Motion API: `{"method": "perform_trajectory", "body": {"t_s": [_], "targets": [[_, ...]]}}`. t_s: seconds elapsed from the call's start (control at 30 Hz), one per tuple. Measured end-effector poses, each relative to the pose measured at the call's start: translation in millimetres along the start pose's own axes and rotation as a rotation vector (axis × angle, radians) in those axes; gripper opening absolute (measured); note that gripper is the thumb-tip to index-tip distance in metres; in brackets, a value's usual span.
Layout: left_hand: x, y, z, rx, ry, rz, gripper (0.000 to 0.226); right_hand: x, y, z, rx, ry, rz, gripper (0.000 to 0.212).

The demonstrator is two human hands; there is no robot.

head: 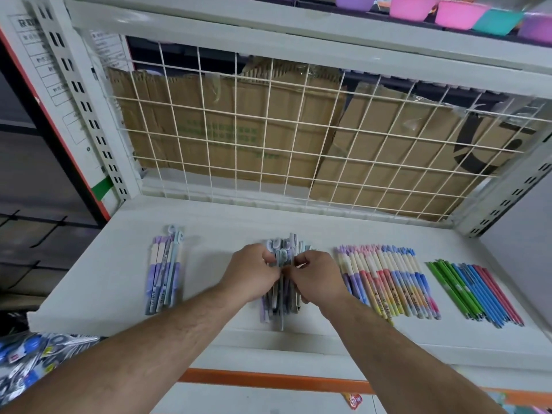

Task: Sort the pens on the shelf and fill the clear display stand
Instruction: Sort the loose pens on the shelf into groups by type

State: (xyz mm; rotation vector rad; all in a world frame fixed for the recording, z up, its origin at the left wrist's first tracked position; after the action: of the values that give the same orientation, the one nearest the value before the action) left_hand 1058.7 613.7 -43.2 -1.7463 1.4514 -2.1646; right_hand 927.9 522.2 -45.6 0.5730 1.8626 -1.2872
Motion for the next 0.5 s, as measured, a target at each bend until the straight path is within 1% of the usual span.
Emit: {"method": "perform_trajectory", "body": {"t_s": [0.07,0.13,0.23,0.33,0.43,0.5], "targets": [[0.9,-1.1,-0.8,0.014,0.024,0.048,0.008,-1.2,-0.5,-0.5,-0.005,-0.012,-0.009,0.006],[0.7,-1.8,-2.3,0.018,0.037,0.081,0.012,-3.2,-0.9,-2.8,-0.017,-0.027,-0.009,0.003],[-4.2,-2.5,-3.2,0.010,0.026,0.088,0.008,-4.2,-1.6,-5.3,-0.011,-0.043,0.005,0.008],[-2.5,-6.7,-7.5,0.024,0.056,0.120,0.011,-6.9,-4.0,-7.1,0.016,-0.070,0.007,0.005],[-1.1,-12.3,-12.7,0.049,0.080,0.144,0.011,-15.3,-5.3,-10.3,0.039,-0.169,-0.102,0.007],[-0.8,-17.2,-15.2,0.076,0.110,0.172,0.008,-25.6,-5.1,-14.6,0.073,-0.305,-0.274,0.009]]}}
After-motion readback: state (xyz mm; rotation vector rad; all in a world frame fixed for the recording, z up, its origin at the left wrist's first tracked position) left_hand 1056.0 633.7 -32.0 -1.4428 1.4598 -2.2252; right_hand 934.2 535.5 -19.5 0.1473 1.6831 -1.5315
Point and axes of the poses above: each hand's wrist, its own z-axis towards the middle knuckle, its own y-axis out of the palm, x = y × z, the point moved 9 cm from there along z, towards the middle knuckle, and after that the axes turned 12 degrees about x, right-handed, at the moved point
